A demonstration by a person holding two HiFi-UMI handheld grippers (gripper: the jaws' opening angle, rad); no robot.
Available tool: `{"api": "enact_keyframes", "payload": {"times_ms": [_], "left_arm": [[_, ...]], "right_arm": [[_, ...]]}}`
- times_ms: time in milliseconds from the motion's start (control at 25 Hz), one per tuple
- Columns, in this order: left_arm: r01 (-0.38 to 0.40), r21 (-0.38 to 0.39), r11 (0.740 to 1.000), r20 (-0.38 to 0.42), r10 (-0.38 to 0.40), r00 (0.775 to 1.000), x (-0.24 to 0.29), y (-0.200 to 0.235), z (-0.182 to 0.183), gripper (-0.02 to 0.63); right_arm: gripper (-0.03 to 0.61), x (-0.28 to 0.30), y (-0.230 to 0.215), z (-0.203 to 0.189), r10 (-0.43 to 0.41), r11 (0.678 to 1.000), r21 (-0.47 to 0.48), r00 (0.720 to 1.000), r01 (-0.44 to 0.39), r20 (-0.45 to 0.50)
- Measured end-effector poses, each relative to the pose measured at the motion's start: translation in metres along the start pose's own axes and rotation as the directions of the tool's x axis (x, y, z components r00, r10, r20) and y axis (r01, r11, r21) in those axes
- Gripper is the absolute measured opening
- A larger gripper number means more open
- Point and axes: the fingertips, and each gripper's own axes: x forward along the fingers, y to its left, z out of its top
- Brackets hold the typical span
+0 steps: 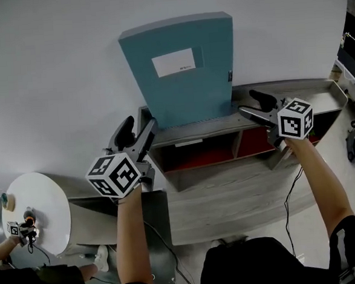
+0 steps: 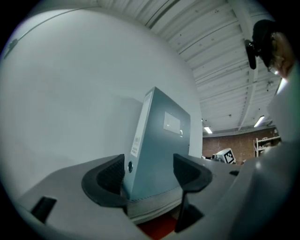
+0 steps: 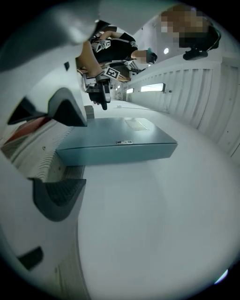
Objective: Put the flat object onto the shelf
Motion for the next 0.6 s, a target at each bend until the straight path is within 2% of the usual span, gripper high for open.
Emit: {"api": "enact_keyframes", "payload": {"times_ms": [160, 280, 360, 440, 600], "left_arm": [[-0.025, -0.074, 0.997, 0.102, 0.032, 0.994, -0.038, -0.01, -0.02, 0.314], [-0.048, -0.144, 0.988, 0.145, 0.069, 0.987, -0.062, -0.023, -0.052, 0.276], [-0.064, -0.153, 0.986, 0.14, 0.086, 0.986, -0.075, -0.035, -0.082, 0.238], [-0.075, -0.167, 0.983, 0.127, 0.097, 0.987, -0.084, -0.049, -0.12, 0.171], [-0.094, -0.285, 0.954, 0.022, 0.104, 0.994, -0.092, -0.089, -0.218, 0.081]], "right_arm": [[0.305, -0.04, 0.017, 0.0, -0.054, 0.997, 0.06, 0.994, 0.048, 0.098], [0.289, -0.072, 0.035, -0.011, -0.097, 0.994, 0.063, 0.988, 0.09, 0.123], [0.26, -0.092, 0.044, -0.036, -0.122, 0.991, 0.071, 0.986, 0.114, 0.114], [0.211, -0.107, 0.054, -0.076, -0.127, 0.988, 0.1, 0.988, 0.118, 0.085], [0.168, -0.14, 0.074, -0.163, -0.123, 0.968, 0.222, 0.992, 0.116, 0.015]]}}
